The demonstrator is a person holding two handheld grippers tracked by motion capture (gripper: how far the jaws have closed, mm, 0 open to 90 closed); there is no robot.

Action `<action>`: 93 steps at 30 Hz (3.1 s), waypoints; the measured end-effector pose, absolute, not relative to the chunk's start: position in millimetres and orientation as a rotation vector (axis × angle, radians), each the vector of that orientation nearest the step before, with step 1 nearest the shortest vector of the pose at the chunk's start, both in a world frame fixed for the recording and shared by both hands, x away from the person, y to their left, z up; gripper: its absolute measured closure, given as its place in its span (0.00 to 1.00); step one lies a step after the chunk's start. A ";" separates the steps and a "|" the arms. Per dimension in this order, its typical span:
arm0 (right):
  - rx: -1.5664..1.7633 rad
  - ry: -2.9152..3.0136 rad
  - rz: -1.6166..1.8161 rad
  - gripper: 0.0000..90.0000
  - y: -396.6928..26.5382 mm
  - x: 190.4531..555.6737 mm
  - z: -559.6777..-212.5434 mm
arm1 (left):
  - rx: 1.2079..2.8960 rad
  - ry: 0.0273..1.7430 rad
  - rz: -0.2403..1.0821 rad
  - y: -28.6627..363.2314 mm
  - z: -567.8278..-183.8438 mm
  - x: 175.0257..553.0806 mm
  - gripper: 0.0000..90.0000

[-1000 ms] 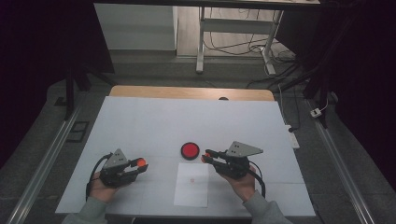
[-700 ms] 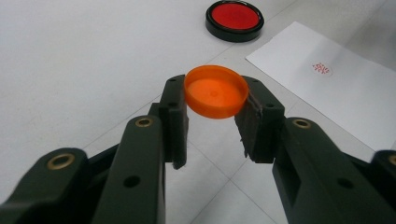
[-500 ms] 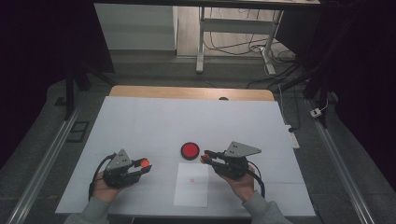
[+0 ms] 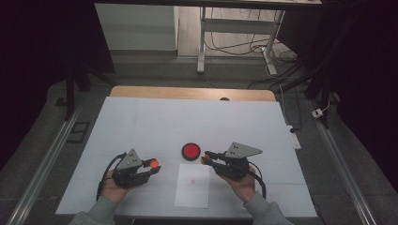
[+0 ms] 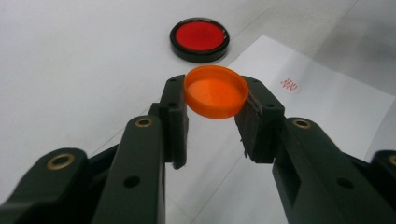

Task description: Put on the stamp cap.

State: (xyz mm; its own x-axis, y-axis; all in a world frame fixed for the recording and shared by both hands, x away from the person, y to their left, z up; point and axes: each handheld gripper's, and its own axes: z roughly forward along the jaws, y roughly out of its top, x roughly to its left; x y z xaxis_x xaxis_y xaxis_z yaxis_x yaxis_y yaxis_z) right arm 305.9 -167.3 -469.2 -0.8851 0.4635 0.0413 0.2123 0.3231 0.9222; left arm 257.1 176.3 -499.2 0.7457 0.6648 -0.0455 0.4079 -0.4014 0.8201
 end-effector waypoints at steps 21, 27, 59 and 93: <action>0.608 2.337 1.618 0.80 -168.1 305.4 -466.2 | 2.075 0.704 0.336 134.0 -489.0 267.7 0.72; 0.607 2.340 1.640 0.80 -167.8 304.8 -464.9 | 2.092 0.670 0.327 121.1 -488.3 269.1 0.71; 0.594 2.337 1.654 0.80 -166.7 302.0 -463.6 | 2.141 0.625 0.299 81.6 -497.8 283.3 0.71; 0.583 2.351 1.644 0.80 -163.8 300.6 -465.6 | 2.171 0.573 0.298 54.7 -501.0 287.8 0.71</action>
State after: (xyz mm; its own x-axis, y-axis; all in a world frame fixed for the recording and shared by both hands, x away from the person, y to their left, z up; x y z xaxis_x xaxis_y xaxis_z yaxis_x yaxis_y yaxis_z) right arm 300.6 -163.8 -465.6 -0.8987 0.4357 0.0507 0.1971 0.2980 0.9340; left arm 287.8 54.7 -501.0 0.8667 0.4987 0.0126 0.2962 -0.5348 0.7914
